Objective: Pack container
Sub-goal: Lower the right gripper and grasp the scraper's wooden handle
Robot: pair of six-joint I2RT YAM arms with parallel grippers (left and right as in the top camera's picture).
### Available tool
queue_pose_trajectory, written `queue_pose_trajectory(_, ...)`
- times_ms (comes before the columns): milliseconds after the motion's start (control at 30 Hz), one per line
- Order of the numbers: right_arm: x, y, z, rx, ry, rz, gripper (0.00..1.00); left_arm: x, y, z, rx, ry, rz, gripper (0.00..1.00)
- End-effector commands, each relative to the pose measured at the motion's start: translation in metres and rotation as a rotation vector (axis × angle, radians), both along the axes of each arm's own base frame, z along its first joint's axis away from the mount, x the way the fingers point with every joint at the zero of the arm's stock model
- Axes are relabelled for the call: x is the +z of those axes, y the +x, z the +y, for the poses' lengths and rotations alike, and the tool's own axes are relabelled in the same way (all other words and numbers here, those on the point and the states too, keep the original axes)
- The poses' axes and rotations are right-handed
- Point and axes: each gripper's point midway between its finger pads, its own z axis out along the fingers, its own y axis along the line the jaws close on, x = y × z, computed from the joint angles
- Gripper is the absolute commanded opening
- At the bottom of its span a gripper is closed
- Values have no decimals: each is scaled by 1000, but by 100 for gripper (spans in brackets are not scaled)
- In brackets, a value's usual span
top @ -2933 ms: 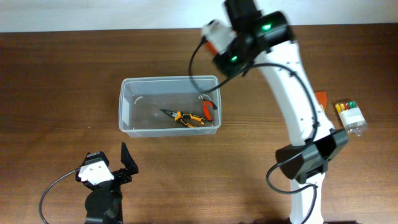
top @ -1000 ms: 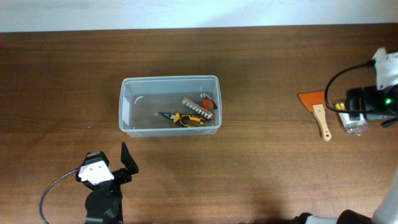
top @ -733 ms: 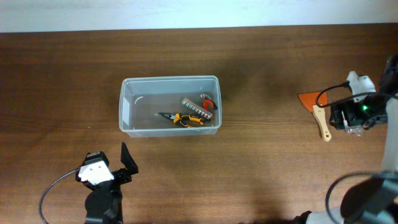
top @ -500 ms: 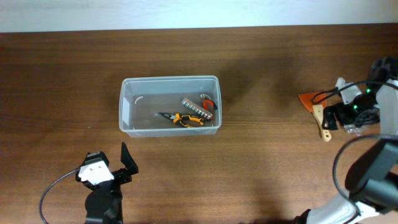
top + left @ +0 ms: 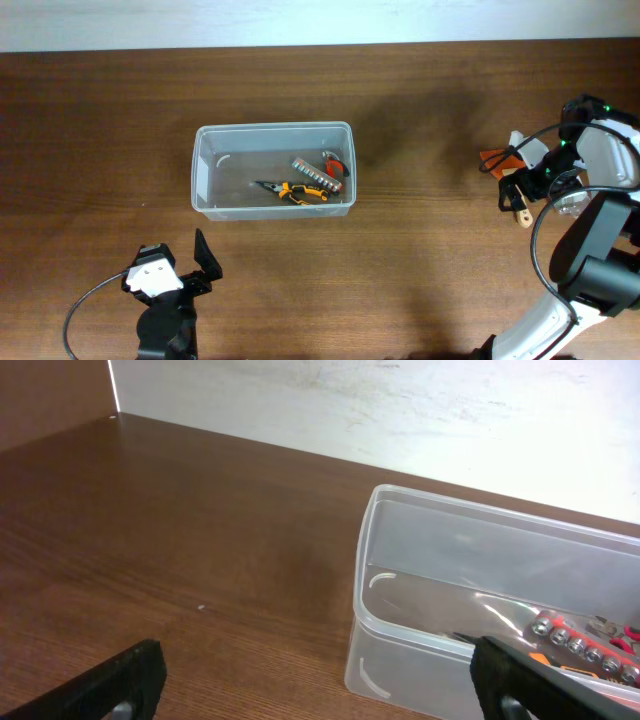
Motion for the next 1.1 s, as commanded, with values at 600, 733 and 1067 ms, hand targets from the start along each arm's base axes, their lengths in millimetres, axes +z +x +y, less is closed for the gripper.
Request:
queue_pose_trajectory(600, -51, 17, -5, -53, -13, 23, 89, -1, 0, 0, -1, 9, 2, 99)
queue_pose_trajectory(733, -54, 17, -5, -79, -16, 26, 81, -1, 0, 0, -1, 9, 2, 99)
queue_pose_trajectory(1067, -54, 16, -5, -100, -17, 30, 57, -1, 0, 0, -1, 9, 2, 99)
